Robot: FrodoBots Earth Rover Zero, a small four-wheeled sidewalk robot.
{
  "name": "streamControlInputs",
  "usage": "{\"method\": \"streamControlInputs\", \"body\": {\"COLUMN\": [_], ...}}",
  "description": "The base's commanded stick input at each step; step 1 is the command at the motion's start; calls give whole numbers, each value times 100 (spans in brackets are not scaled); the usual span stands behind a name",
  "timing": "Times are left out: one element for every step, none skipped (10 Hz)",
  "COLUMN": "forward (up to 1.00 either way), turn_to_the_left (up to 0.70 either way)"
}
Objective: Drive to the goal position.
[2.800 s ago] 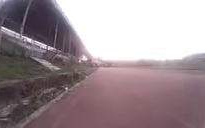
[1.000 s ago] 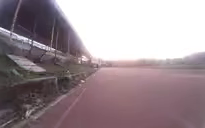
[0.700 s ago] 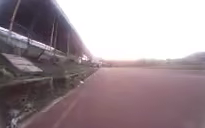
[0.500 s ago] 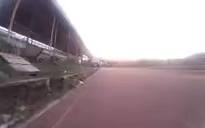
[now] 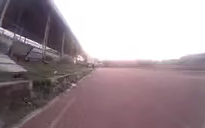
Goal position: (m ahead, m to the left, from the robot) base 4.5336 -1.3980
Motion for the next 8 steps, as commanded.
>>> {"method": "streamControlInputs", "body": {"forward": [70, 70, 70, 70, 70, 70, 70, 70], "turn_to_the_left": [-9, -15, -11, -7, -4, 0, 0, 0]}}
